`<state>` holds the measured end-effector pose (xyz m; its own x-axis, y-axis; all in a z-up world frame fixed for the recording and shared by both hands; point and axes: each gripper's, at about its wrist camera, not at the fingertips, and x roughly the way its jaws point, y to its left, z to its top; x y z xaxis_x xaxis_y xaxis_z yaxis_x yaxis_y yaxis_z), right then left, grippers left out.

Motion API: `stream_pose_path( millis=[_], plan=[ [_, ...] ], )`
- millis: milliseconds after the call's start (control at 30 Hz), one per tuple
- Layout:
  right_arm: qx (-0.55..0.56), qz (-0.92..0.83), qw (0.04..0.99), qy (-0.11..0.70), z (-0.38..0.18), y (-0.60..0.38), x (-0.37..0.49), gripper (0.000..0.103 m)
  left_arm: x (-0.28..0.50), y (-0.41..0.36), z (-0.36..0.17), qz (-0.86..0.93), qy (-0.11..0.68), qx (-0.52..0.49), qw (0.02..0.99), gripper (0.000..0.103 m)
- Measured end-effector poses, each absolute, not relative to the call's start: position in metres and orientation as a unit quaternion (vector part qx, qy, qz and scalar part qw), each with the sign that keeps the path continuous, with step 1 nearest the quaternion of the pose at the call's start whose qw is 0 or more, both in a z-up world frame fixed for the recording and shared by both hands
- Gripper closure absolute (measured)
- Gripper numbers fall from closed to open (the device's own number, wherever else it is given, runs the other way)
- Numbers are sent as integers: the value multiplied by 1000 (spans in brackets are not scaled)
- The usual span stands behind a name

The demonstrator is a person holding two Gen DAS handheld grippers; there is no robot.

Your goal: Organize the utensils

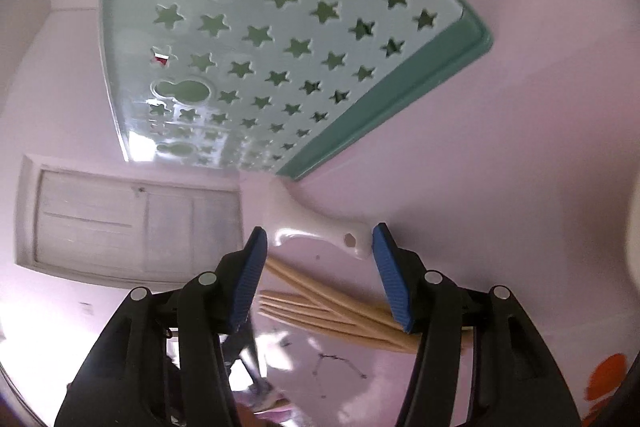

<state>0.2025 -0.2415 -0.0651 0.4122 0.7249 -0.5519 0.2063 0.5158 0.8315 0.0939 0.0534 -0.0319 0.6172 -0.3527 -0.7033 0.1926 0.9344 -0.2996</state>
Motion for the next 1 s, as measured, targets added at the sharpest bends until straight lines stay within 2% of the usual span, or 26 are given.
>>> stream_pose_path(
  millis=[133, 600, 1000],
  plan=[
    [496, 205, 680, 501, -68, -244, 203, 49, 97, 55, -34, -152, 411, -102, 893, 77],
    [525, 289, 638, 483, -49, -236, 212, 51, 102, 58, -40, -151, 416, -106, 891, 77],
    [502, 367, 595, 510, -35, -189, 190, 51, 103, 60, -43, -146, 417, -110, 890, 77]
  ],
)
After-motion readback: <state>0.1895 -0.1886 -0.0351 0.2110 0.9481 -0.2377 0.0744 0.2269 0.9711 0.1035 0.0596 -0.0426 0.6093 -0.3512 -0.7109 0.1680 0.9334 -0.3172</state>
